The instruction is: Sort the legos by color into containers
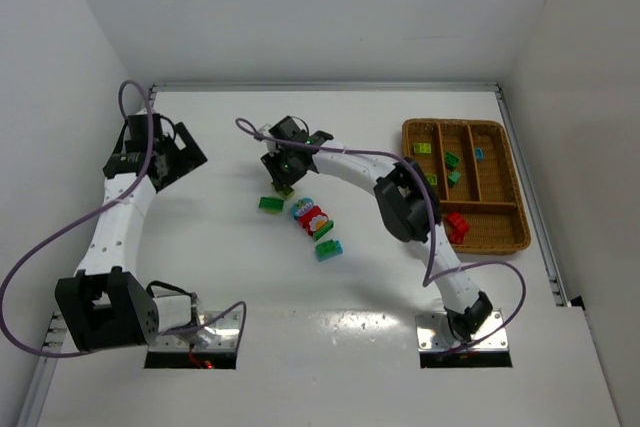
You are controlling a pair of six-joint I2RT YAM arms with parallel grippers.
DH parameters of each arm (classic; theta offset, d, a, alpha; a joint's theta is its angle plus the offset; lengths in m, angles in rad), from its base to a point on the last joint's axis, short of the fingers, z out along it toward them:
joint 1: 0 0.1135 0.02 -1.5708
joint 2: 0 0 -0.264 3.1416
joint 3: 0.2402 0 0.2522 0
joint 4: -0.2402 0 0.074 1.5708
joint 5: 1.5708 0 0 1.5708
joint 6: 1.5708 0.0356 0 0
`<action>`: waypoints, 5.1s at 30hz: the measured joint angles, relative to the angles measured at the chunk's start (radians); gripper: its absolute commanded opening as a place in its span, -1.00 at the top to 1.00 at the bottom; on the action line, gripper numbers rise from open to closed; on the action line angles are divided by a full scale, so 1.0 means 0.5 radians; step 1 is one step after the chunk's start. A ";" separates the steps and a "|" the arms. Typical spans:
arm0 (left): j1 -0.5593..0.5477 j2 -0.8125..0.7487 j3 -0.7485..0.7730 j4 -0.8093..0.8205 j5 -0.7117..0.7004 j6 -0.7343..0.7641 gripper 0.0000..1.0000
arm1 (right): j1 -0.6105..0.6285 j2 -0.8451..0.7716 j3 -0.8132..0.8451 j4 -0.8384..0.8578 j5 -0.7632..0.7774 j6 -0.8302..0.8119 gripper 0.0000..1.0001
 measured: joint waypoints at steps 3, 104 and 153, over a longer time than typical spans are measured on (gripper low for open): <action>0.002 0.000 -0.015 0.037 0.206 0.076 -1.00 | -0.025 -0.116 -0.157 0.024 -0.051 0.053 0.60; -1.486 0.875 0.682 0.248 0.420 0.146 1.00 | -1.724 -2.206 -2.311 0.217 0.022 1.035 0.45; -1.806 2.792 2.676 0.871 0.768 -0.327 -1.00 | -1.537 -3.585 -2.268 -0.493 0.842 1.249 -0.56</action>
